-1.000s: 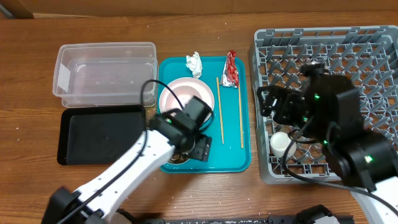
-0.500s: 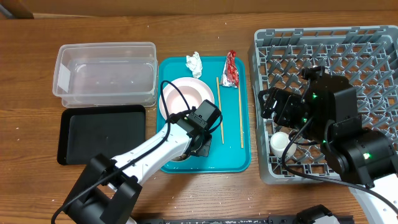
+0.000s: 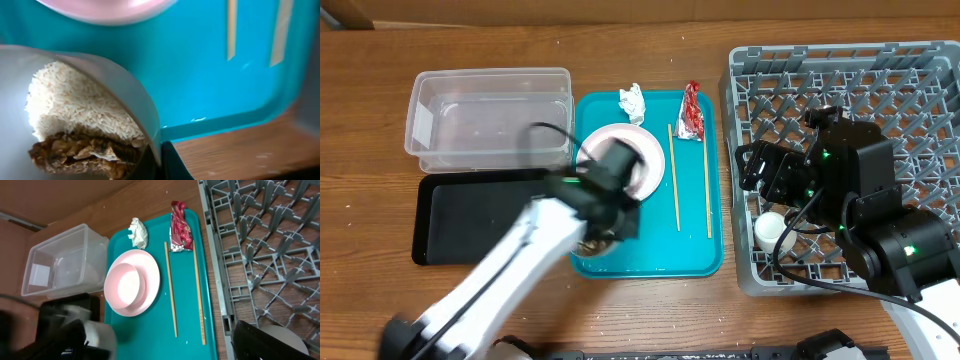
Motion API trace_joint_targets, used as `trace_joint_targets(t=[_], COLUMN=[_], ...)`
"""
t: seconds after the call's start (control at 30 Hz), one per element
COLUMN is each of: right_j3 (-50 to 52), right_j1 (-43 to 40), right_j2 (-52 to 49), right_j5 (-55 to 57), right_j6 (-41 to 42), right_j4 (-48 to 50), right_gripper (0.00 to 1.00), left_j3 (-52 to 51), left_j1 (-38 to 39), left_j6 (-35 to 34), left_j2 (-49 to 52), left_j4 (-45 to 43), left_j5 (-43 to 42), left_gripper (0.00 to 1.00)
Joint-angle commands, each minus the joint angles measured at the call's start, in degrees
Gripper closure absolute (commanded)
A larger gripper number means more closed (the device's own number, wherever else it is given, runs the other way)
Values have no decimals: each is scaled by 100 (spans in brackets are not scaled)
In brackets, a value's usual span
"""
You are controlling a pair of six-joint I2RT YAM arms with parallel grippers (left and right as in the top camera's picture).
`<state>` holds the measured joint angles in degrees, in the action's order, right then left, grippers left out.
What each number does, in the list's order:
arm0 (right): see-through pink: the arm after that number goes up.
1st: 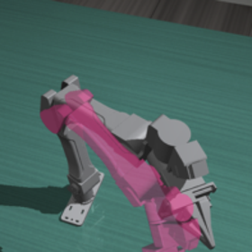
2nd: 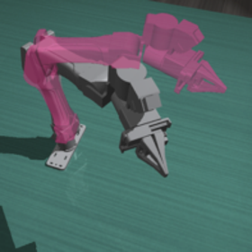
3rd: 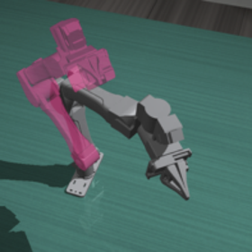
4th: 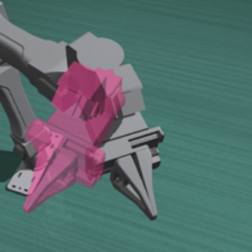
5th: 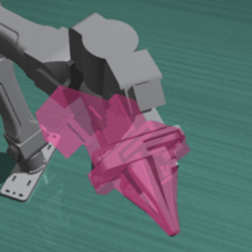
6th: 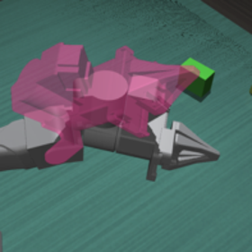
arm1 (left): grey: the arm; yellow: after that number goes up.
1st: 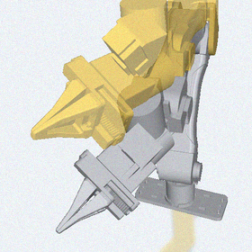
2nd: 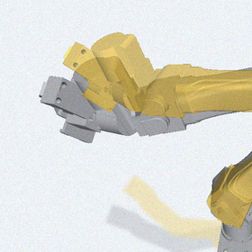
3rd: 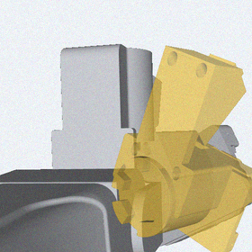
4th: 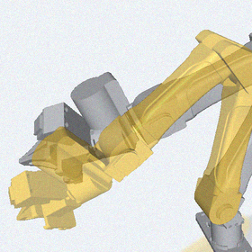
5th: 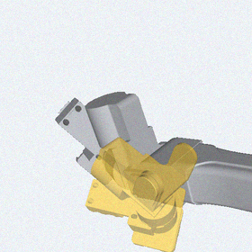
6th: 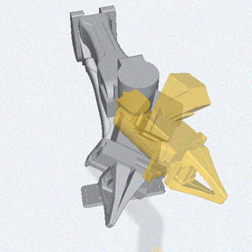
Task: Sort waste into correct bins and load items into the dishwasher
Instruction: 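Tip the rice bowl over the black tray to dump the food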
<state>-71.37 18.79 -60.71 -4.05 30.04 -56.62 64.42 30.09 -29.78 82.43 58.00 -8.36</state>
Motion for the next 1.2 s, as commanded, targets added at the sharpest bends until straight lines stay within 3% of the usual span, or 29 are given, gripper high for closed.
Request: trace_joint_targets(t=[0.0,0.27,0.43,0.6,0.73,1.17], right_j3=[-107,-107,-107,-107,-107,-107], right_j1=[-22,-22,-22,-22,-22,-22], right_j2=[15,15,15,15,15,15], right_j5=[66,146,146,146,146,146], right_j6=[42,44,44,44,44,44], right_j4=[-13,-31,-35,-144,-162,-184], right_gripper=[4,4,4,3,3,3], left_j3=[157,-46,-461,-686,-737,-802], left_j1=[-1093,-4096,-5158,-5936,-6330,-6537], left_j6=[389,2776,4249,5174,5578,5722], left_j2=[-697,-671,-184,433,896,1392], left_j4=[94,345,308,352,356,393], left_j5=[-1202,-4723,-6070,-7158,-7569,-8170], left_gripper=[96,96,96,96,95,96])
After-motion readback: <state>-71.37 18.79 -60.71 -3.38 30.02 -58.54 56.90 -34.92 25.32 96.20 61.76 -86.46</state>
